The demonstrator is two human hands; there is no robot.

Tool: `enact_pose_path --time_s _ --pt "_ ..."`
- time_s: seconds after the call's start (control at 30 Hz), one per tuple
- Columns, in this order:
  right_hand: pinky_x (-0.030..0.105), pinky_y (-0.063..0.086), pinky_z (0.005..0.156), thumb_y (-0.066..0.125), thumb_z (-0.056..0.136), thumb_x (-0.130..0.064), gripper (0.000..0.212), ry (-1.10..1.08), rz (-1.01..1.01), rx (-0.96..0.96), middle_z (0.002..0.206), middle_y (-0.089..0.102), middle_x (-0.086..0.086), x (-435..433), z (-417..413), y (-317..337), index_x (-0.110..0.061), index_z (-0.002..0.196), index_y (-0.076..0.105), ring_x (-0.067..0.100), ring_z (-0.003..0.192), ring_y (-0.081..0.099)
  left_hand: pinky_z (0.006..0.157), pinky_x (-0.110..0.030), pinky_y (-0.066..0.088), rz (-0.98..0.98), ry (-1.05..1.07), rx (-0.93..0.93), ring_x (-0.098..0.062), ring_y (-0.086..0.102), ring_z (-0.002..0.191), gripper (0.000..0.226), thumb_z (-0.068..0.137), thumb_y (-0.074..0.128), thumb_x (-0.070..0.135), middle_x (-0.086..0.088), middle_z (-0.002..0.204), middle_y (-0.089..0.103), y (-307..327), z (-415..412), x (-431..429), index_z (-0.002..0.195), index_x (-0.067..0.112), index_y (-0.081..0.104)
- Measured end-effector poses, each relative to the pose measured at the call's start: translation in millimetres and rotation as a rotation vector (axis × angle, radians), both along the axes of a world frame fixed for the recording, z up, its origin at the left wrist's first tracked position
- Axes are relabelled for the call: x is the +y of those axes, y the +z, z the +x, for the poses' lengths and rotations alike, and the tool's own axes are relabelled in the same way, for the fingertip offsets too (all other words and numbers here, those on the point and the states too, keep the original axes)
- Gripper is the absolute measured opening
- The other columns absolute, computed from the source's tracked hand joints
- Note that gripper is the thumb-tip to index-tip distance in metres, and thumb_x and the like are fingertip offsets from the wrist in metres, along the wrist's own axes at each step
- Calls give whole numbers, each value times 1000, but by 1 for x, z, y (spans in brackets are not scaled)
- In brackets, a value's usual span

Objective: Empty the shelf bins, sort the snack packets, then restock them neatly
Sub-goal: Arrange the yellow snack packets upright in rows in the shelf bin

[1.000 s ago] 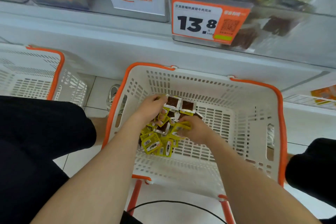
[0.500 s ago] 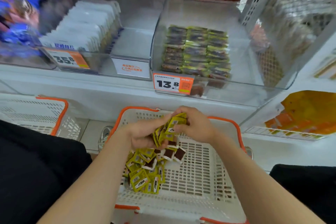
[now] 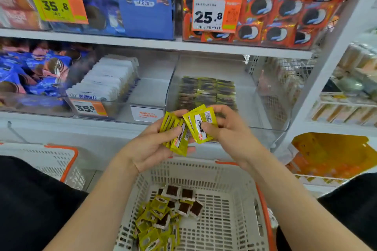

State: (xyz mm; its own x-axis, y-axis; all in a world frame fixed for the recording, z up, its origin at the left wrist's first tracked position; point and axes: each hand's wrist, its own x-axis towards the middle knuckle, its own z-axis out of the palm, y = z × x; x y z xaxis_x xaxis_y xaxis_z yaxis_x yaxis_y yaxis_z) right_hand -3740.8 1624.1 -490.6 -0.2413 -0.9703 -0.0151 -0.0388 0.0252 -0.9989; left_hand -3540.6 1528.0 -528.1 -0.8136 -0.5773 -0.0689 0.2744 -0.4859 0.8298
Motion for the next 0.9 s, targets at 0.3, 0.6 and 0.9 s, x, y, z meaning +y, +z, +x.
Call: enact_pose_path --time_s 0.3,0.6,0.9 --pt "36 63 78 73 97 -15 21 -309 -229 -33 103 78 -1 -7 23 45 -18 117 70 18 97 75 93 -49 60 -166 250 83 -35 68 116 53 94 63 10 -24 137 64 85 -44 9 146 17 53" --pt "40 61 75 75 94 -37 12 -270 -292 442 83 77 -9 -27 -12 62 -25 97 77 8 78 73 84 -51 61 -203 262 4 -30 66 96 30 104 58 10 -19 111 66 104 -77 -15 133 18 59" --pt "47 65 80 84 88 -32 32 -9 -137 425 93 81 3 -26 -56 76 -16 115 77 20 83 79 84 -36 52 -87 349 104 -29 54 102 45 105 37 16 -15 116 53 92 -117 -21 147 14 53"
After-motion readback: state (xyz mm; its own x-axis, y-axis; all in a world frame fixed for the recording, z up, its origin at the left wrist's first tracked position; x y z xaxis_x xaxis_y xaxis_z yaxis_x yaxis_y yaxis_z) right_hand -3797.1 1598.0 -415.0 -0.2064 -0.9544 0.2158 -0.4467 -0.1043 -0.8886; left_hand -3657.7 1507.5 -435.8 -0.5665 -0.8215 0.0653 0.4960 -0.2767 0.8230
